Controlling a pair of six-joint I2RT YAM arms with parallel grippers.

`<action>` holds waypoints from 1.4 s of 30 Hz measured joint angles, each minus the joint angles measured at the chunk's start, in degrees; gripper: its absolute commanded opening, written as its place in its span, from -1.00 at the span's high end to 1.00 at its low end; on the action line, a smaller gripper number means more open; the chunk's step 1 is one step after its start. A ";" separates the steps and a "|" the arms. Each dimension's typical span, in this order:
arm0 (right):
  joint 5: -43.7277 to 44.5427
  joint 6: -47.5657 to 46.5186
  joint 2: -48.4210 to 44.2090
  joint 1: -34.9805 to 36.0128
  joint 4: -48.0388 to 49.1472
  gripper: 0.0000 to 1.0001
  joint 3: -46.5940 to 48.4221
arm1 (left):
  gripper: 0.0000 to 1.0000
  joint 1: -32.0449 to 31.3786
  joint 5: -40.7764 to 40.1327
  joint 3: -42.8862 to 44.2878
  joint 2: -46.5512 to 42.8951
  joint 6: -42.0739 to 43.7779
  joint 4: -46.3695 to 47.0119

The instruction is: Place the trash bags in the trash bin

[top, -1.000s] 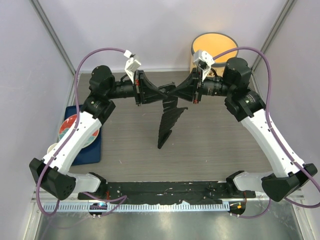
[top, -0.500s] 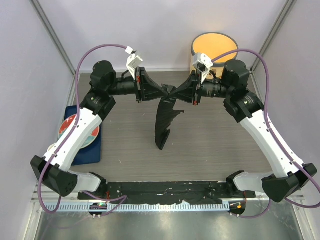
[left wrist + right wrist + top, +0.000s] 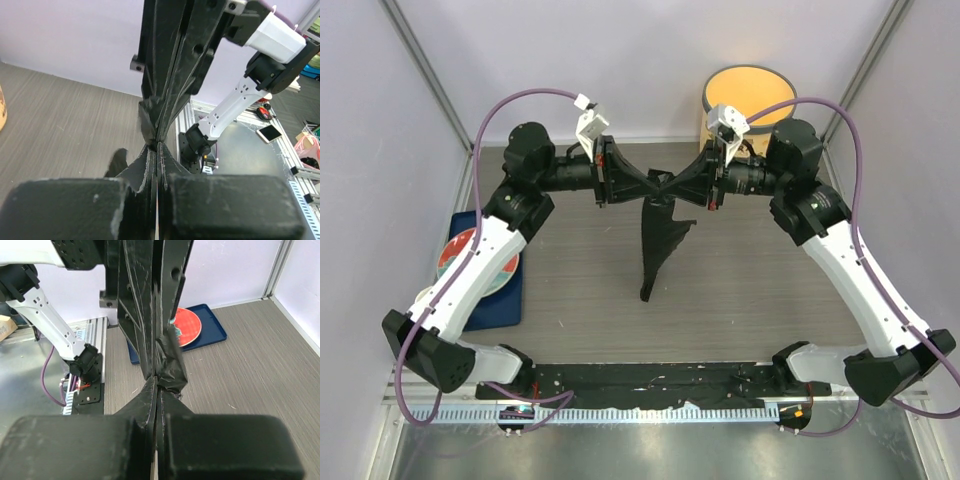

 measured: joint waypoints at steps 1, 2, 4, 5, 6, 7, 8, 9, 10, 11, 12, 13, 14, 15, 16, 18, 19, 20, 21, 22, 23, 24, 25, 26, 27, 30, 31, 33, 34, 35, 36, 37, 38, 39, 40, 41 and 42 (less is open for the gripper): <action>0.02 -0.02 -0.22 -0.04 0.09 0.99 -0.57 | 1.00 0.02 0.13 1.07 0.35 -0.13 -0.04; 0.04 -0.07 -0.37 -0.11 0.42 0.99 -1.01 | 1.00 0.04 0.22 2.05 0.68 -0.33 0.00; 0.02 -0.48 -0.66 -0.15 0.92 0.99 -1.14 | 1.00 0.04 0.26 2.86 0.98 -0.79 0.04; 0.04 -0.70 -0.83 -0.15 0.90 0.99 -1.14 | 1.00 0.04 0.33 2.99 1.03 -1.11 0.07; 0.04 -1.01 -1.01 -0.15 0.85 0.99 -1.14 | 1.00 0.04 0.46 3.15 1.09 -1.46 0.11; 0.04 -1.20 -1.11 -0.15 0.83 0.99 -1.11 | 1.00 0.04 0.48 3.17 1.11 -1.70 0.11; 0.04 -1.36 -1.18 -0.13 0.72 0.99 -1.07 | 1.00 0.02 0.57 3.17 1.11 -1.84 0.11; 0.09 -1.53 -1.14 -0.15 0.39 0.99 -0.81 | 1.00 0.02 0.61 3.13 1.11 -1.92 0.11; 0.13 -1.68 -1.01 -0.15 0.02 0.99 -0.46 | 1.00 -0.02 0.55 2.67 1.05 -2.05 0.70; 0.20 -1.84 -0.81 -0.31 -0.44 0.99 0.00 | 1.00 -0.07 0.55 1.62 0.68 -2.10 1.49; 0.20 -1.84 -0.52 -0.44 -0.70 0.99 0.50 | 1.00 -0.17 0.55 0.22 0.09 -2.08 2.01; 0.22 -1.81 -0.24 -0.61 -0.85 0.99 0.96 | 1.00 -0.39 0.48 -1.42 -0.57 -2.08 2.45; 0.07 -1.75 0.02 -0.79 -1.09 0.99 1.31 | 1.00 -0.57 0.15 -3.23 -1.22 -2.03 2.84; -0.11 -1.62 0.15 -0.79 -1.55 0.99 1.33 | 1.00 -0.90 -0.22 -4.55 -1.64 -1.97 3.26; -0.37 -1.31 0.33 -0.79 -2.23 0.99 1.31 | 1.00 -1.27 -0.31 -5.31 -1.75 -1.88 3.50; -0.48 -0.17 0.37 -0.90 -2.21 0.99 0.79 | 1.00 -1.68 -0.70 -5.64 -1.70 -1.66 3.52; -0.50 0.26 0.37 -1.03 -2.01 0.99 0.52 | 1.00 -1.75 -0.72 -5.55 -1.70 -1.49 3.32; -0.55 0.63 0.31 -1.11 -1.38 0.98 0.11 | 1.00 -1.77 -0.70 -5.20 -1.70 -1.14 2.91; -0.57 0.92 0.31 -1.20 -0.92 0.99 -0.15 | 1.00 -1.77 -0.70 -4.68 -1.66 -0.57 2.27; -0.59 1.09 0.31 -1.25 -0.59 0.99 -0.33 | 1.00 -1.75 -0.70 -3.78 -1.53 -0.28 1.57; -0.63 1.11 0.28 -1.25 -0.11 0.99 -0.70 | 1.00 -1.75 -0.72 -2.84 -1.36 -0.15 1.09; -0.85 1.25 0.07 -1.25 0.17 0.98 -1.27 | 1.00 -1.60 -0.92 -1.46 -1.11 0.00 0.61; -1.18 1.31 -0.20 -1.25 1.01 0.99 -1.88 | 1.00 -1.46 -1.11 -0.26 -1.01 0.20 -0.17; -1.31 1.27 -0.50 -1.22 1.73 0.99 -2.14 | 1.00 -1.42 -1.29 0.42 -0.94 0.24 -0.70; -1.29 1.20 -0.92 -1.20 2.12 0.99 -2.23 | 1.00 -1.33 -1.27 1.03 -0.83 0.22 -1.05; -1.31 1.25 -1.68 -1.11 3.32 0.99 -2.34 | 1.00 -1.62 -1.31 2.23 -0.61 -0.07 -1.31; -1.33 1.27 -1.68 -1.11 3.45 0.99 -2.25 | 1.00 -1.84 -1.36 2.23 -0.66 0.00 -1.33; -1.31 1.25 -1.51 -1.11 3.50 0.99 -2.21 | 1.00 -2.43 -1.95 2.21 -0.68 0.90 -1.99; -1.29 1.27 -1.36 -1.14 3.34 0.99 -2.14 | 1.00 -2.69 -2.64 2.21 -0.72 2.03 -2.84; -1.29 1.38 -1.27 -1.18 3.34 0.99 -2.14 | 1.00 -2.97 -3.06 2.21 -0.83 3.34 -3.91; -1.14 1.49 -1.09 -1.25 3.34 0.99 -2.14 | 1.00 -3.34 -3.72 2.21 -1.07 4.90 -5.62; -1.14 1.68 -0.87 -1.25 3.43 0.99 -2.14 | 1.00 -3.78 -4.22 2.21 -1.29 6.58 -7.23; -1.25 1.88 -0.76 -1.20 3.43 0.99 -2.14 | 1.00 -4.20 -4.83 2.21 -1.49 8.33 -8.85; -1.36 2.16 -0.70 -1.18 3.43 0.99 -2.14 | 1.00 -4.44 -5.27 2.21 -1.73 10.08 -10.60; -1.46 2.32 -0.66 -1.16 3.54 0.99 -2.14 | 0.96 -4.57 -5.70 2.21 -1.95 11.65 -12.07; -1.66 2.54 -0.66 -1.07 3.72 0.99 -2.14 | 0.74 -4.59 -5.95 2.21 -2.16 12.98 -13.22; -1.95 2.58 -0.66 -1.07 3.85 0.99 -2.14 | 0.61 -4.55 -6.32 2.21 -2.47 14.43 -14.38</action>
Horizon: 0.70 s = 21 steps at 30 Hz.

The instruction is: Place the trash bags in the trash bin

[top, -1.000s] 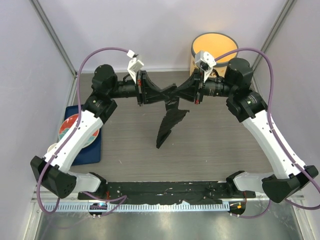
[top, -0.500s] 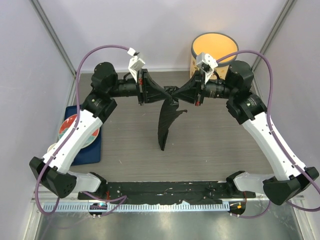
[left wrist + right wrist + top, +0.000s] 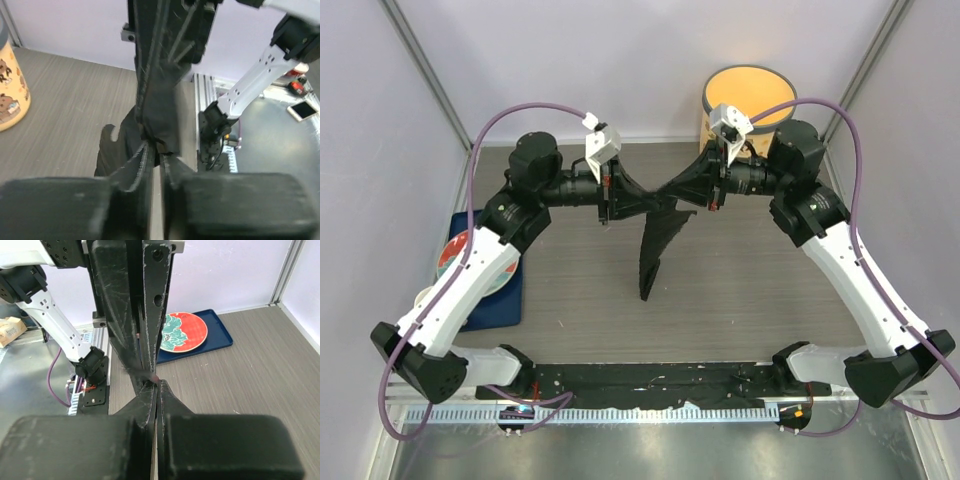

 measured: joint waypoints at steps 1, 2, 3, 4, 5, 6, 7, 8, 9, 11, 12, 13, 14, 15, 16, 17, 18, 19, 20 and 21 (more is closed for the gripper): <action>-0.33 0.00 0.00 0.02 0.17 0.99 -0.02 | 0.48 0.09 -0.22 0.00 -0.37 1.16 -0.81; -0.50 -0.02 0.00 0.02 0.87 0.98 -0.02 | 0.26 0.24 -0.20 -0.02 -0.85 2.14 -1.79; -0.72 -0.09 0.00 0.00 1.36 0.98 -0.02 | 0.17 0.57 -0.13 -0.09 -1.40 2.73 -2.62; -1.22 -0.22 0.00 0.00 1.95 0.99 -0.02 | 0.09 0.87 0.07 -0.15 -2.01 3.26 -3.04; -1.81 -0.42 0.00 0.00 2.54 0.98 -0.02 | 0.02 1.40 0.55 -0.39 -2.78 3.56 -3.28; -2.34 -0.57 0.00 0.00 3.02 0.99 -0.02 | 0.02 2.16 1.09 -0.90 -3.76 3.82 -3.45; -2.95 -0.72 0.00 0.00 3.41 0.99 -0.02 | 0.03 3.15 1.62 -1.49 -4.87 4.07 -3.65; -3.61 -0.83 0.00 0.00 3.89 0.99 -0.02 | 0.09 4.28 1.99 -2.19 -6.12 4.52 -3.65; -4.15 -0.96 0.00 0.00 4.28 0.99 -0.02 | 0.12 5.16 2.29 -2.80 -7.17 4.96 -3.80; -5.46 -1.01 0.00 0.00 5.27 0.98 -0.02 | 0.19 7.04 2.73 -4.09 -9.75 6.38 -4.11; -6.08 -0.92 0.00 0.00 5.88 0.99 -0.02 | 0.20 7.72 2.95 -4.46 -10.82 6.86 -4.26; -6.69 -0.68 0.00 0.00 6.75 0.99 -0.11 | 0.21 8.02 3.26 -4.63 -11.47 7.43 -4.31; -7.32 -0.07 0.00 0.00 8.00 0.99 -0.26 | 0.23 8.20 3.76 -4.87 -12.11 7.82 -4.07; -8.02 0.48 0.00 0.00 9.18 0.99 -0.46 | 0.24 8.20 4.26 -5.31 -12.66 7.87 -3.54; -8.55 1.20 0.00 0.02 10.49 0.99 -0.70 | 0.24 8.20 4.57 -5.66 -12.87 7.69 -3.13; -9.05 1.66 0.00 0.15 11.26 0.99 -0.81 | 0.24 8.20 4.92 -6.14 -12.96 7.43 -2.25; -9.53 2.21 0.07 0.28 12.02 0.98 -0.85 | 0.24 8.20 5.09 -6.56 -12.83 7.08 -1.18; -10.10 2.75 0.13 0.44 12.76 0.99 -0.87 | 0.24 8.20 5.20 -6.80 -12.50 6.43 -0.31; -10.56 3.06 0.24 0.70 13.35 0.98 -0.87 | 0.24 8.20 5.22 -6.88 -12.00 5.79 0.76; -10.99 3.37 0.28 0.94 13.84 0.99 -0.87 | 0.24 8.20 5.20 -6.93 -11.43 4.74 1.99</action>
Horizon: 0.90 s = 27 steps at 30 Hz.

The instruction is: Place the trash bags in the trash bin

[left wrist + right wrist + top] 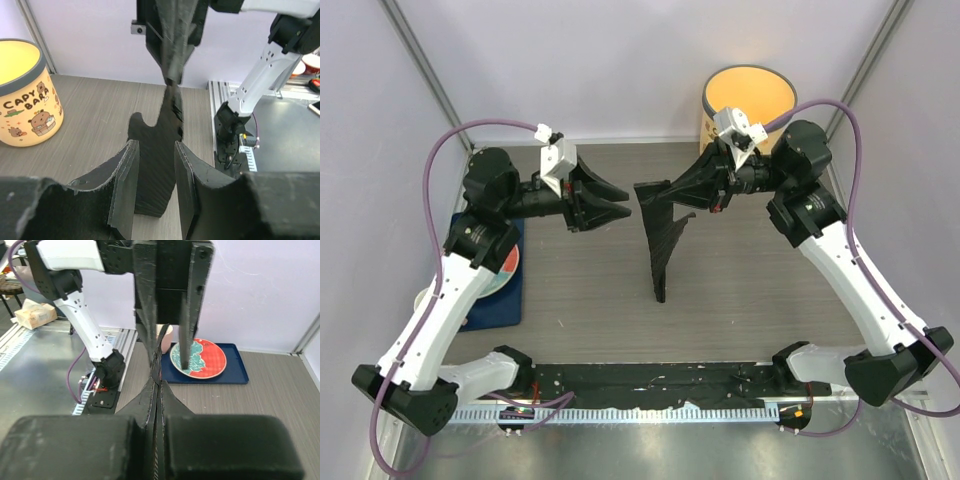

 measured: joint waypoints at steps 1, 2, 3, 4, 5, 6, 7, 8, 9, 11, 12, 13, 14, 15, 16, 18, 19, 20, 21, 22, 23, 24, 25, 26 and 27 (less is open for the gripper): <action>-0.57 0.31 0.09 0.33 0.39 0.99 0.00 | 0.24 0.00 0.00 -0.04 0.57 -0.83 1.31; -0.94 0.59 0.17 0.61 0.72 0.98 0.00 | 0.23 0.00 0.00 -0.07 0.98 -1.68 2.32; -1.40 0.92 0.31 0.87 0.92 0.99 0.00 | 0.22 -0.07 0.00 -0.11 1.44 -2.97 3.85; -1.73 1.07 0.39 1.03 0.98 0.99 0.00 | 0.21 -0.13 0.00 -0.11 1.73 -3.50 4.83; -2.10 1.22 0.59 1.25 0.98 0.99 0.00 | 0.16 -0.22 0.09 -0.11 1.97 -4.33 6.01; -2.32 1.33 0.74 1.40 0.96 0.99 0.00 | 0.14 -0.35 0.39 -0.11 2.19 -5.11 7.37; -2.56 1.38 0.96 1.51 0.94 0.99 0.00 | 0.10 -0.42 0.66 -0.11 2.29 -5.75 8.22; -2.69 1.40 1.14 1.57 0.94 0.99 0.00 | 0.05 -0.59 1.36 -0.04 2.43 -6.51 9.11; -2.84 1.42 1.31 1.60 0.90 0.98 0.00 | 0.04 -0.76 2.10 0.02 2.51 -7.17 9.92; -2.97 1.44 1.53 1.60 0.87 0.98 0.00 | -0.01 -1.14 3.50 0.37 2.67 -8.13 10.95; -3.02 1.44 1.68 1.60 0.87 0.99 0.00 | -0.04 -1.27 4.04 0.48 2.69 -8.57 11.21; -3.15 1.44 1.79 1.60 0.87 0.99 0.00 | -0.07 -1.46 4.94 0.74 2.69 -8.98 11.17; -3.21 1.44 1.88 1.60 0.83 0.98 0.00 | -0.07 -1.53 5.27 0.96 2.71 -9.05 11.13; -3.30 1.44 1.99 1.60 0.79 0.99 0.00 | -0.06 -1.55 5.86 1.42 2.80 -9.05 10.99; -3.45 1.44 2.12 1.62 0.70 0.99 0.00 | -0.03 -1.57 6.19 1.84 2.91 -9.05 10.91; -3.67 1.44 2.36 1.73 0.68 0.99 0.00 | 0.01 -1.73 6.43 2.78 3.28 -9.07 10.71; -3.87 1.44 2.54 1.79 0.68 0.98 0.00 | 0.15 -1.88 6.47 3.52 3.65 -9.07 10.56; -4.02 1.44 2.64 1.95 0.70 0.99 0.00 | 0.24 -1.99 6.47 4.28 4.15 -9.07 10.38; -4.17 1.44 2.86 2.12 0.68 0.99 0.00 | 0.35 -2.12 6.45 4.90 4.68 -9.22 10.19; -4.22 1.44 2.99 2.27 0.66 0.99 0.00 | 0.62 -2.23 6.43 5.33 5.18 -9.22 9.88; -4.37 1.44 3.23 2.49 0.66 0.98 0.00 | 0.78 -2.29 6.40 5.57 5.64 -9.27 9.62; -4.39 1.42 3.39 2.58 0.63 0.99 0.00 | 0.93 -2.34 6.45 5.66 5.97 -9.53 9.25; -4.44 1.40 3.61 2.71 0.59 0.99 0.00 | 1.00 -2.40 6.45 5.73 6.38 -9.25 8.96; -4.42 1.38 3.74 2.78 0.57 0.98 0.00 | 1.00 -2.49 6.40 5.75 6.69 -9.46 8.52; -4.33 1.36 3.93 2.78 0.52 0.98 0.00 | 1.00 -2.56 6.27 5.77 6.95 -9.51 8.07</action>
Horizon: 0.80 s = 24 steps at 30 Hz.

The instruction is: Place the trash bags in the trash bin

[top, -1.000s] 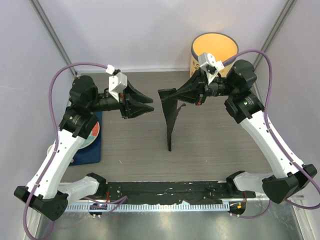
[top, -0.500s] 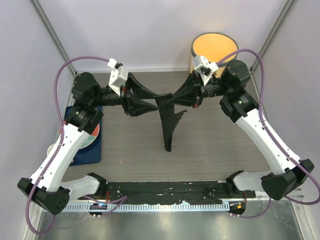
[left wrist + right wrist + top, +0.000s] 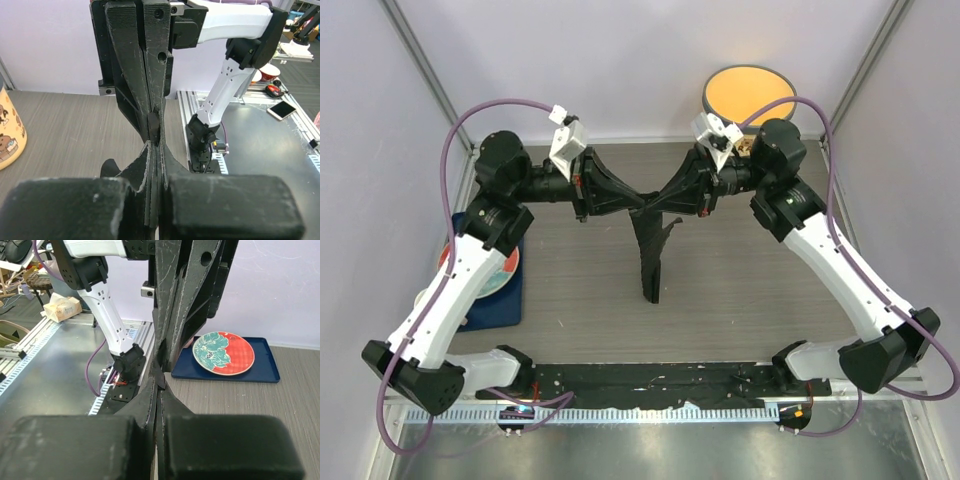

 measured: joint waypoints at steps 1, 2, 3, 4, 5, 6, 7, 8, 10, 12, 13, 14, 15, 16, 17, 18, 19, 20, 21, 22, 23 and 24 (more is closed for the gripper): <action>0.33 -0.07 0.20 0.00 -0.04 0.88 0.00 | 1.00 -0.04 -0.24 0.02 0.22 -0.17 -0.61; 0.74 -0.26 0.37 0.00 -0.24 0.74 0.00 | 1.00 -0.09 -0.87 0.02 0.35 -0.61 -1.22; 1.81 -0.83 0.55 0.00 -0.72 0.49 0.00 | 1.00 -0.11 -2.21 0.00 0.44 -1.40 -1.75; 3.41 -1.70 0.63 0.00 -1.73 0.08 0.00 | 1.00 -0.13 -4.20 -0.37 0.39 -2.64 -1.92; 5.18 -2.47 0.68 -0.02 -3.02 -0.06 0.00 | 1.00 -0.17 -6.93 -0.96 0.17 -3.96 -1.97; 7.48 -3.72 0.68 -0.02 -4.90 -0.19 0.00 | 1.00 -0.28 -10.84 -2.10 -0.20 -6.27 -1.75; 10.36 -5.20 0.68 -0.02 -6.80 -0.30 0.00 | 1.00 -0.39 -14.21 -3.43 -0.57 -8.76 -1.20; 13.25 -6.32 0.68 -0.04 -8.50 -0.59 -0.02 | 1.00 -0.42 -17.86 -4.85 -0.90 -11.02 -1.05; 18.12 -7.98 0.66 -0.09 -11.74 -0.85 -0.07 | 1.00 -0.52 -25.83 -6.56 -0.87 -16.33 -1.57; 22.32 -9.35 0.48 -0.11 -13.99 -0.88 -0.90 | 1.00 -0.70 -33.51 -6.78 0.09 -21.00 -3.10; 23.76 -9.75 0.22 -0.11 -14.84 -0.88 -1.55 | 1.00 -0.90 -37.18 -6.67 0.63 -23.10 -3.91; 25.09 -9.94 -0.02 -0.17 -15.65 -0.88 -2.47 | 1.00 -1.03 -40.19 -6.49 1.18 -25.03 -5.09; 26.21 -10.01 -0.15 -0.24 -16.22 -0.88 -3.19 | 1.00 -1.20 -42.99 -6.12 1.81 -26.60 -6.43; 27.06 -10.01 -0.17 -0.22 -16.55 -0.88 -3.69 | 1.00 -1.40 -45.24 -5.42 2.62 -28.11 -7.82; 28.85 -9.99 -0.15 -0.13 -16.76 -0.88 -4.33 | 1.00 -1.64 -46.84 -4.61 3.56 -29.35 -9.11; 30.01 -9.99 -0.09 -0.02 -16.98 -0.88 -4.59 | 1.00 -1.77 -47.76 -4.09 4.24 -30.10 -9.88; 31.30 -9.99 0.04 0.07 -17.00 -0.88 -4.81 | 1.00 -1.92 -48.68 -3.80 4.83 -31.15 -10.43; 32.50 -9.97 0.28 0.11 -16.57 -0.88 -5.01 | 1.00 -1.99 -49.42 -3.78 5.14 -31.93 -10.80; 33.38 -9.92 0.55 0.11 -15.80 -0.88 -5.22 | 1.00 -2.01 -49.86 -3.82 5.27 -32.68 -11.15; 33.90 -9.84 0.85 0.15 -15.08 -0.88 -5.38 | 1.00 -2.01 -50.25 -3.85 5.29 -33.14 -11.28; 34.21 -9.75 1.27 0.15 -13.81 -0.88 -5.66 | 1.00 -2.01 -50.34 -3.85 5.27 -33.64 -11.21; 34.36 -9.55 1.70 0.17 -12.55 -0.88 -5.92 | 1.00 -2.01 -50.40 -3.85 5.25 -34.01 -11.02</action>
